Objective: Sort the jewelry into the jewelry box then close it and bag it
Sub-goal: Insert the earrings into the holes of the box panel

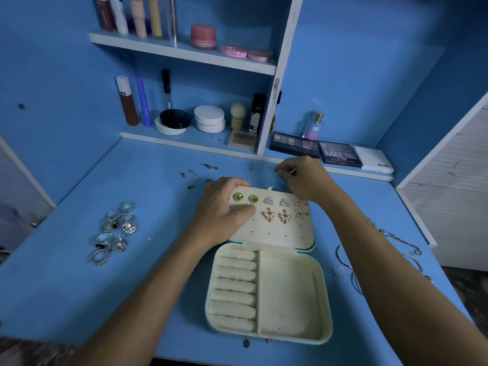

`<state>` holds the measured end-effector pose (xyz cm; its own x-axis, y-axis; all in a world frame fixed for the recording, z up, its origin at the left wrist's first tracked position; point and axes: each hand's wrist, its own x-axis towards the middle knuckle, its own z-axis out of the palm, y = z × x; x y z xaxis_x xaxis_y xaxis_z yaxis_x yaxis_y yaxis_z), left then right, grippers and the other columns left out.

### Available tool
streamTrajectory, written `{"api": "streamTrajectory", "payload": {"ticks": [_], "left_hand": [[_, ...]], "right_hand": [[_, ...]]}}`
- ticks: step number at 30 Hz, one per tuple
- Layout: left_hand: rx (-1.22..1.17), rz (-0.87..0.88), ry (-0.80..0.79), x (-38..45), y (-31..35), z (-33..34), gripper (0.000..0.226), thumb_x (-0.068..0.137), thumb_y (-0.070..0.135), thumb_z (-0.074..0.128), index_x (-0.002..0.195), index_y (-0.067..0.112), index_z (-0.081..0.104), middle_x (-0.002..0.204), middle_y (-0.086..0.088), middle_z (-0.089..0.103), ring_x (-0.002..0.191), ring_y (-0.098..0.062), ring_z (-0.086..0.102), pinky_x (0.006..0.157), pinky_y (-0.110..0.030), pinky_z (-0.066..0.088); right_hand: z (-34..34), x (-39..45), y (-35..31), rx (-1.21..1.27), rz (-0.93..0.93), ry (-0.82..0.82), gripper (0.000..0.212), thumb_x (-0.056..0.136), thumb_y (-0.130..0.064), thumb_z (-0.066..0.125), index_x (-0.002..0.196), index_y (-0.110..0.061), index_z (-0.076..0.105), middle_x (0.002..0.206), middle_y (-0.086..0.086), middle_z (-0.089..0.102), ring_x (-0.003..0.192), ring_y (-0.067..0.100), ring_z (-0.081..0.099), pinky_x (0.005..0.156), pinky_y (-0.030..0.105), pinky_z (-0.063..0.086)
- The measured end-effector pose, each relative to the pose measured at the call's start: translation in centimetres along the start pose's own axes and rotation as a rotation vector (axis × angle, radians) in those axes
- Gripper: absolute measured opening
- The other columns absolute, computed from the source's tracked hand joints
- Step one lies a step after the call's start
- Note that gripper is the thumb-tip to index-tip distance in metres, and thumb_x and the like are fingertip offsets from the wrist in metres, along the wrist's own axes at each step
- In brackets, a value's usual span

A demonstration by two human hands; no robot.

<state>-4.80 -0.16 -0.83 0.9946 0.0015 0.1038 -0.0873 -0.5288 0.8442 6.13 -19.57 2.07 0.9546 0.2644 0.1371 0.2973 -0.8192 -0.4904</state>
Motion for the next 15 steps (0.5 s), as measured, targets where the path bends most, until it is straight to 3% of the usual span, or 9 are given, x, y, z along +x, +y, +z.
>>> {"api": "streamTrajectory", "payload": {"ticks": [2, 15], "left_hand": [[-0.002, -0.001, 0.003, 0.1, -0.1, 0.0, 0.049, 0.070, 0.042, 0.057, 0.119, 0.032, 0.055, 0.107, 0.028, 0.047, 0.117, -0.009, 0.039, 0.105, -0.044, 0.035], [-0.001, 0.008, 0.027, 0.3, -0.5, 0.4, 0.048, 0.070, 0.043, 0.057, 0.117, 0.032, 0.056, 0.115, 0.015, 0.052, 0.117, -0.010, 0.039, 0.107, -0.043, 0.034]], "right_hand": [[0.2, 1.4, 0.0, -0.045, -0.052, -0.041, 0.019, 0.097, -0.018, 0.060, 0.106, -0.014, 0.076, 0.103, 0.001, 0.074, 0.085, 0.010, 0.059, 0.075, 0.015, 0.040], [1.9, 5.3, -0.8, -0.256, -0.181, -0.104, 0.021, 0.095, -0.019, 0.062, 0.111, -0.016, 0.075, 0.113, 0.005, 0.072, 0.103, 0.023, 0.065, 0.093, 0.033, 0.051]]}}
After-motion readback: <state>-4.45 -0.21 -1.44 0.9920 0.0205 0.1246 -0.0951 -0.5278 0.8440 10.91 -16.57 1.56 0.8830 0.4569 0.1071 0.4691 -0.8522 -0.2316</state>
